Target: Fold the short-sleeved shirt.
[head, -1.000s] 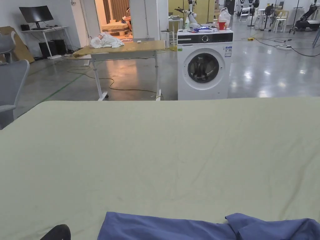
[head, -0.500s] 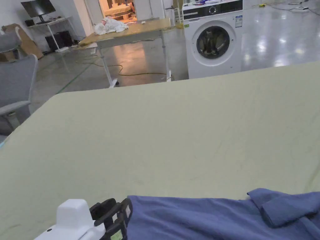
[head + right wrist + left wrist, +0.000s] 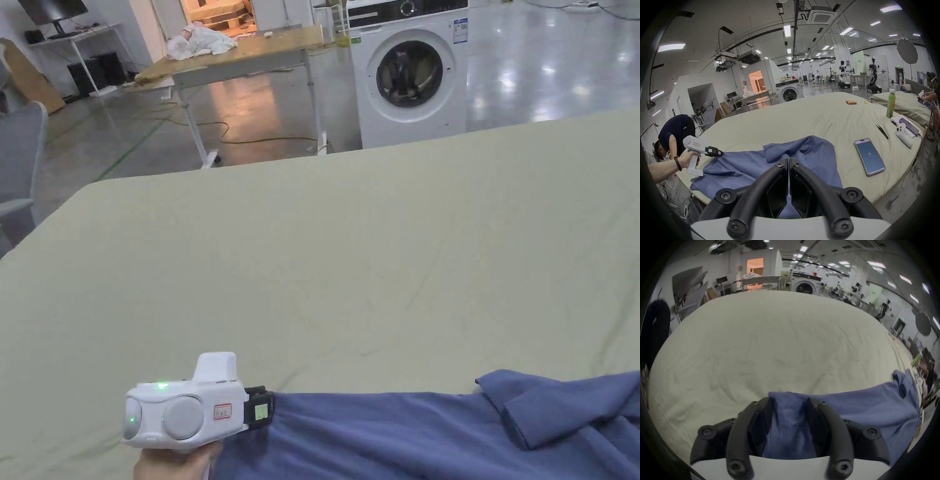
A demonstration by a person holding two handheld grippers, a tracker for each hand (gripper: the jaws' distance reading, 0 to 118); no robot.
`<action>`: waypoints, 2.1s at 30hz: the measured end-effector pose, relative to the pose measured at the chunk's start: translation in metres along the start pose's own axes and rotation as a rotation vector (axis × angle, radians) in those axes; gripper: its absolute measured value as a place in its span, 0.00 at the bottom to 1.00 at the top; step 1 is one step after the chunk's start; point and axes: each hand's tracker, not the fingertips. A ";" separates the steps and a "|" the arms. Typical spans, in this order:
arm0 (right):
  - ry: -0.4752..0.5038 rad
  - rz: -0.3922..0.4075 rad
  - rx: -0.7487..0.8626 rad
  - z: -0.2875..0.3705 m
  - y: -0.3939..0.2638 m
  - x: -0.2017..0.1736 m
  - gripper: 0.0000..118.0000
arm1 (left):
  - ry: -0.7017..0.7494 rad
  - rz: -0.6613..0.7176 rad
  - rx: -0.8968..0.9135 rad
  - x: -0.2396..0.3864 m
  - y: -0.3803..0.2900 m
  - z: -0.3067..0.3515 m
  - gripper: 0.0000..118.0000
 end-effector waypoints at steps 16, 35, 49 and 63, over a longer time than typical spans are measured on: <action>-0.146 0.040 -0.435 -0.245 0.057 0.104 0.70 | 0.007 -0.073 -0.123 0.026 0.012 -0.011 0.00; 0.010 0.079 -0.073 -0.138 0.148 0.065 0.00 | -0.148 -0.060 0.365 -0.004 0.016 0.181 0.00; 0.013 0.172 0.386 -0.076 0.364 -0.021 0.00 | 0.023 -0.064 0.883 -0.020 0.144 0.347 0.00; -0.110 0.187 0.433 -0.183 0.491 -0.086 0.00 | 0.288 -0.128 0.915 -0.003 0.301 0.284 0.00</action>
